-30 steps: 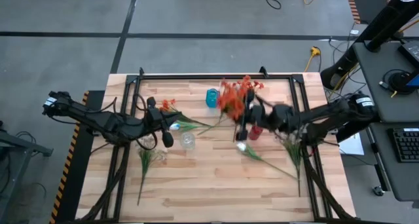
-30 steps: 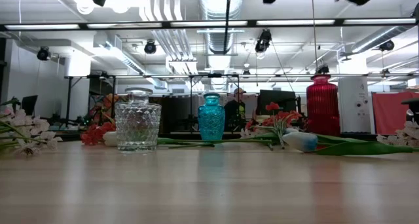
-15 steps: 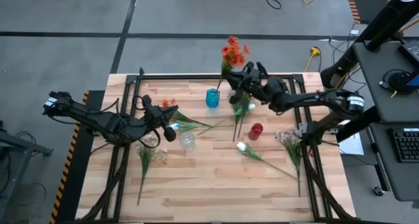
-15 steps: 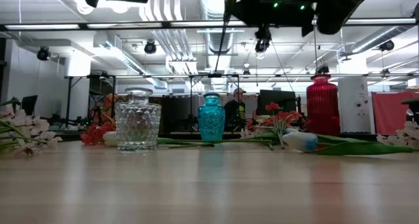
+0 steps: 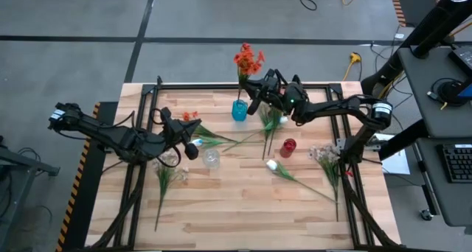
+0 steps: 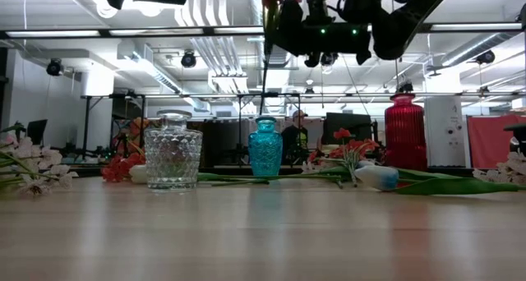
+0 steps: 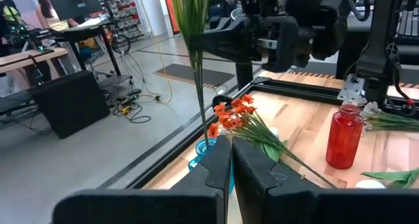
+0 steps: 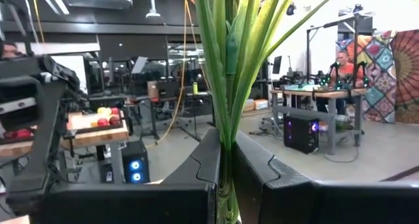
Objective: Sort flowers into vase by color
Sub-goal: Put the bottom orange flowers into the blue vase
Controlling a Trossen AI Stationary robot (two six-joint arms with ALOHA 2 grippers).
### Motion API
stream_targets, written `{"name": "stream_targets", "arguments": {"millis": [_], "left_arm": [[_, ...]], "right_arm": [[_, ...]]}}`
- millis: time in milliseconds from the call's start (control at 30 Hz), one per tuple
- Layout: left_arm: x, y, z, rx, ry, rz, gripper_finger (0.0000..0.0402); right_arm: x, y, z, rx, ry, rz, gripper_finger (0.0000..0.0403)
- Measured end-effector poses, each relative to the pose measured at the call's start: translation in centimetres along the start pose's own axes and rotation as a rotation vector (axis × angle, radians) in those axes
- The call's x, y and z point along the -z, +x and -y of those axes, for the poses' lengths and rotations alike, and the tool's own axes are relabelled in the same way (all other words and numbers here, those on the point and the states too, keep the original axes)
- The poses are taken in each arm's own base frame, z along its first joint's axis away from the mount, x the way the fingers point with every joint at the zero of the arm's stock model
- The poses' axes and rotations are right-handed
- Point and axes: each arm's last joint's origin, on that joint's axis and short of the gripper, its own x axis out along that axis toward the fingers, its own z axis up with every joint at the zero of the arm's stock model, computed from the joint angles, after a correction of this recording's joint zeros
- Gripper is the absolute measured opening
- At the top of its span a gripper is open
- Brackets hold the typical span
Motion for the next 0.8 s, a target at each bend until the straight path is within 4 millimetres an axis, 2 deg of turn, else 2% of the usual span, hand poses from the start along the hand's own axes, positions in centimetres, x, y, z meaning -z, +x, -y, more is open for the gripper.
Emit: {"name": "stream_targets", "arguments": {"millis": [500,800], "left_arm": [[0.0,0.0,0.0,0.000,0.002,0.000,0.0000],[0.0,0.0,0.0,0.000,0.001,0.000,0.0000]], "right_arm": [[2.0,0.2,1.2,0.041,-0.004,-0.065,0.0018],[2.5,0.1,1.3,0.058,0.022,-0.117,0.0059]]}}
